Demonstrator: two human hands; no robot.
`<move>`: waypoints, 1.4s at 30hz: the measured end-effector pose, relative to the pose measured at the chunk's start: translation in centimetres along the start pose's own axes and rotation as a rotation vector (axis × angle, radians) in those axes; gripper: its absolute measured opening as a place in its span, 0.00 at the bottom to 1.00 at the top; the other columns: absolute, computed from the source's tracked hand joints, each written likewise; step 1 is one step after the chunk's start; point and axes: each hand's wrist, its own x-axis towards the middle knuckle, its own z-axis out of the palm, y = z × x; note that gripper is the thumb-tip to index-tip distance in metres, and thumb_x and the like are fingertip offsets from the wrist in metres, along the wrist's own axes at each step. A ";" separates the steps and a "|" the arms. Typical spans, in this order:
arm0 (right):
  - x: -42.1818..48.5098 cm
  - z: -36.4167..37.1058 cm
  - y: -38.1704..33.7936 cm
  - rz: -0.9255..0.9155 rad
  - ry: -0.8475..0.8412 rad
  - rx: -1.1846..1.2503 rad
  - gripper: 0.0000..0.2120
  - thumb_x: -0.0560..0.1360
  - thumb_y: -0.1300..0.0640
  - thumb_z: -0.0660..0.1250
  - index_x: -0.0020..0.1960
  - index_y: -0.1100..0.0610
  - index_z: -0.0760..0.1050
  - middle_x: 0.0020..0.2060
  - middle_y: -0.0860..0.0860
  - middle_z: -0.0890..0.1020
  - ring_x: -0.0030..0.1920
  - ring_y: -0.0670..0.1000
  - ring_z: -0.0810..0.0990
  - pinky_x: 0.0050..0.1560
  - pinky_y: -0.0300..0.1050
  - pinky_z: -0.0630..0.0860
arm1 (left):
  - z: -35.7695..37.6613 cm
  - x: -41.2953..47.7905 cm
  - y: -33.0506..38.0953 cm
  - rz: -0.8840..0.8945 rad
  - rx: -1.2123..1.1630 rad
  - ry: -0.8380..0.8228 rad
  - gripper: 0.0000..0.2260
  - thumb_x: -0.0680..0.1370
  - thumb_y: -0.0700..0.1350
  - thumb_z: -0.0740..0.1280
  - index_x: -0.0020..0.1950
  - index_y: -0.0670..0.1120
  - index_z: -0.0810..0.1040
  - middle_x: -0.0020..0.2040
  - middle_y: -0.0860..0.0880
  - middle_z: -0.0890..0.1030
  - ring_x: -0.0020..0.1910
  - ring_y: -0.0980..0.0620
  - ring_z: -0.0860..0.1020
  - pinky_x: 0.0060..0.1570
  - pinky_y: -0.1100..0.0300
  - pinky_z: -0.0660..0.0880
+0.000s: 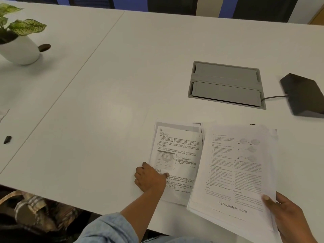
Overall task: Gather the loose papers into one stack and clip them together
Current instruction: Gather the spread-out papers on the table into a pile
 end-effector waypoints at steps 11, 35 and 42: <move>-0.9 0.2 -0.8 -0.031 0.000 -0.025 0.19 0.66 0.41 0.76 0.49 0.53 0.81 0.42 0.50 0.88 0.46 0.57 0.86 0.38 0.35 0.81 | -0.8 0.2 -0.4 0.071 -0.166 -0.037 0.20 0.71 0.53 0.75 0.58 0.45 0.76 0.54 0.46 0.79 0.52 0.45 0.81 0.51 0.50 0.79; 0.6 -0.4 -1.6 0.011 0.020 -0.023 0.12 0.78 0.63 0.66 0.60 0.59 0.79 0.43 0.45 0.87 0.51 0.61 0.84 0.51 0.48 0.80 | -11.6 -1.1 -3.1 0.144 -1.184 -0.284 0.06 0.77 0.43 0.71 0.52 0.45 0.83 0.48 0.46 0.88 0.46 0.46 0.86 0.46 0.53 0.81; -0.7 3.0 -4.0 -0.005 -0.094 -0.013 0.10 0.78 0.61 0.66 0.58 0.57 0.81 0.47 0.55 0.88 0.47 0.59 0.86 0.50 0.54 0.81 | -12.2 -5.8 0.7 0.326 -1.074 -0.531 0.06 0.78 0.43 0.69 0.54 0.45 0.82 0.48 0.47 0.88 0.45 0.45 0.87 0.46 0.51 0.83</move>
